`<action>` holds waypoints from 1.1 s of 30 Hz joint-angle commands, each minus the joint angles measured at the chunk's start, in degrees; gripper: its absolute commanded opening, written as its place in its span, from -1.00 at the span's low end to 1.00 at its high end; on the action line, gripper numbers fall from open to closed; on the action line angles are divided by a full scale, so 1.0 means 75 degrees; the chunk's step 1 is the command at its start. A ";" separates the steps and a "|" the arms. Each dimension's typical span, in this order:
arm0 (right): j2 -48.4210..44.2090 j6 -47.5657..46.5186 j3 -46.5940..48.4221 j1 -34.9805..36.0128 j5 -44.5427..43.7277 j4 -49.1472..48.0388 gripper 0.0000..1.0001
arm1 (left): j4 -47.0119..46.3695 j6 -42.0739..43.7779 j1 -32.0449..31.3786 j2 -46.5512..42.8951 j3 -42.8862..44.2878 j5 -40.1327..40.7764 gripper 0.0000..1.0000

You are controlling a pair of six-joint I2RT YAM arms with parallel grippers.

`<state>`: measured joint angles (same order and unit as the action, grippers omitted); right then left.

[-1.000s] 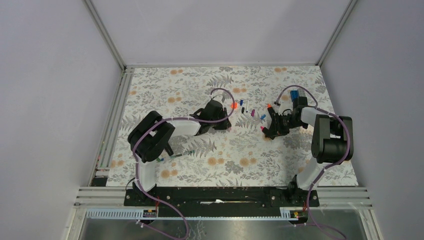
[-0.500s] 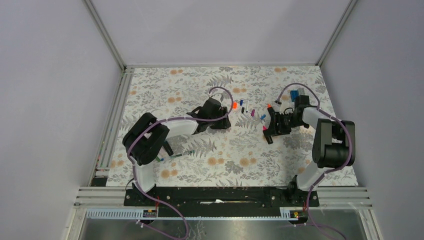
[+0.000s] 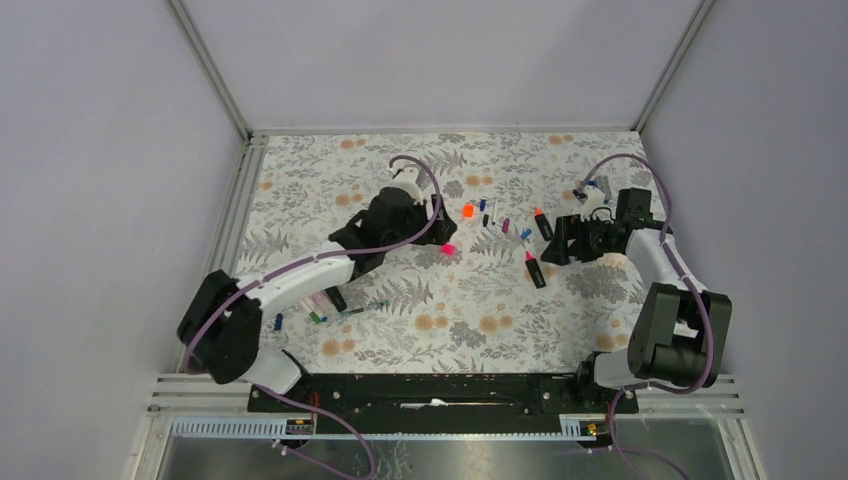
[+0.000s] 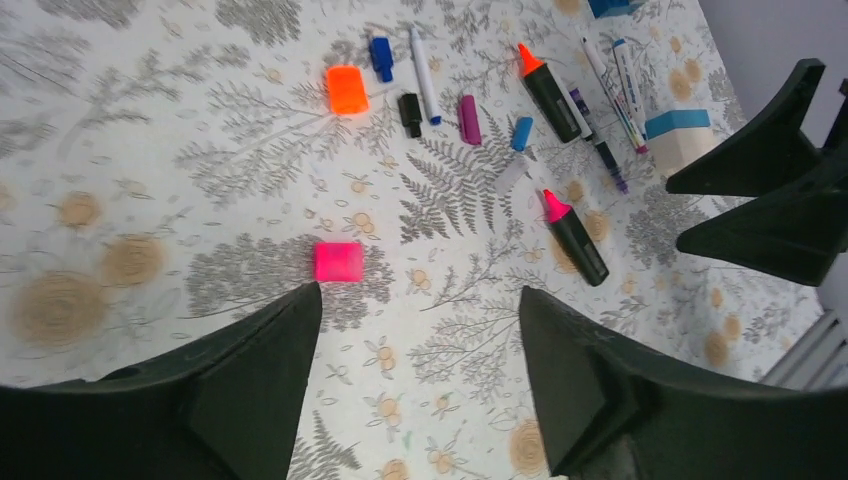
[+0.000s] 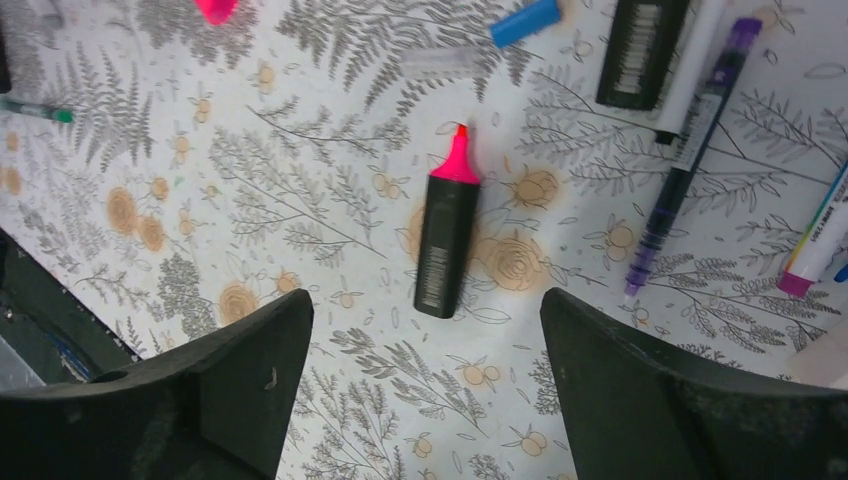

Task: Open the pen caps
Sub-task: Place the pen at the center of the board, then pick up the pen from the center of the board.

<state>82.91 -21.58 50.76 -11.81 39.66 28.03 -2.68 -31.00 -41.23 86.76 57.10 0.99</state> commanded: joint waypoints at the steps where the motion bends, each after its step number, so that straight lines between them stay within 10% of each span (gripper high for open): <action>1: -0.0779 -0.0429 -0.0214 -0.0089 0.0843 0.0063 0.86 | -0.0241 0.0390 0.0086 -0.1225 -0.0520 0.0643 0.62; 10: -0.1933 -0.0017 -0.0757 -0.0482 0.1412 -0.0742 0.99 | 0.0333 0.0500 0.0481 -0.2987 -0.1273 0.0860 0.98; 33: -0.2266 0.1495 -0.1166 -0.0804 0.2538 -0.1924 0.99 | 0.3097 -0.0387 0.1068 -0.4572 -0.2757 0.2291 0.98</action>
<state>66.46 -10.33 42.46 -17.43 54.17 15.44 17.21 -32.95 -33.63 49.91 37.19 12.69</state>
